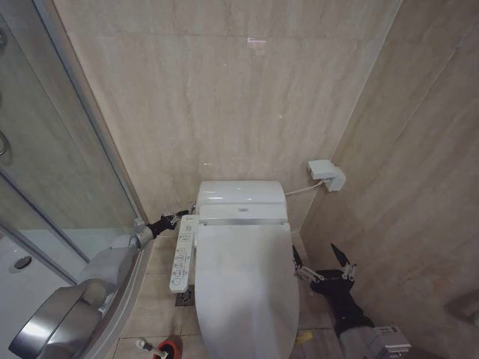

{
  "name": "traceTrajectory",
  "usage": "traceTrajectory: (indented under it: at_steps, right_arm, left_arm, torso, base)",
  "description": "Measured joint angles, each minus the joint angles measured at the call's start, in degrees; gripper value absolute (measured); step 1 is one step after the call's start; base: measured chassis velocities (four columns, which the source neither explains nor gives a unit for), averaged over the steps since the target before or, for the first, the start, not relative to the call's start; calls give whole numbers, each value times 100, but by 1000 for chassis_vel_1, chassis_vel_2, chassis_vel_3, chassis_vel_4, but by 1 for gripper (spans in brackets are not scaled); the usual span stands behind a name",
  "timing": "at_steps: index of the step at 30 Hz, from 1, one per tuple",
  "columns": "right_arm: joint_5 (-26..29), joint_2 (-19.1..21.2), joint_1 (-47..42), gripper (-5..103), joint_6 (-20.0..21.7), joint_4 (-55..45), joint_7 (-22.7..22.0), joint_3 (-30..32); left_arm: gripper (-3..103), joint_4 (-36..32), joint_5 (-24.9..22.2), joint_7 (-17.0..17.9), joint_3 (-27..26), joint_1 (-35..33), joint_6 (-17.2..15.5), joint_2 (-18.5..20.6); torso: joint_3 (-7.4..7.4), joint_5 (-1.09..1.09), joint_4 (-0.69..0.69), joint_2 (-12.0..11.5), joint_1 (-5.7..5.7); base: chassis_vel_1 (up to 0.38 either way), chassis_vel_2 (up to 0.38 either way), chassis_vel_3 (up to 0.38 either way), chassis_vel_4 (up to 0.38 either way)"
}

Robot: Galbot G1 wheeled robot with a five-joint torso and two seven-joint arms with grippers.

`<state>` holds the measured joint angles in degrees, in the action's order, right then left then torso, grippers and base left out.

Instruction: Open the toilet lid, clean the toilet bowl with a toilet brush, close the toilet lid, and flush.

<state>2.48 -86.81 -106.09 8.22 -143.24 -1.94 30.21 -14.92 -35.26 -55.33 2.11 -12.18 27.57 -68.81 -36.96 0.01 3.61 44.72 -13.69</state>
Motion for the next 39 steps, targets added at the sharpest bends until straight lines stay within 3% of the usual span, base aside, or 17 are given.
traceTrajectory:
  at_steps: [14, 27, 39]
  right_arm:
    - [0, 0, 0, 100, 0, 0, 0, 0]
    - [0, 0, 0, 100, 0, 0, 0, 0]
    - [0, 0, 0, 100, 0, 0, 0, 0]
  left_arm:
    - [0, 159, 83, -194, -164, -29, -4, -8]
    - [0, -29, 126, -198, -177, -77, 79, 168]
    - [0, 0, 215, -202, -167, 28, 112, 48]
  torso:
    - [-1, -1, -3, 0, 0]
    - [0, -2, 0, 0, 0]
    - [-1, 0, 0, 0, 0]
  base:
    - [0, 0, 0, 0]
    - [0, 0, 0, 0]
    - [0, 0, 0, 0]
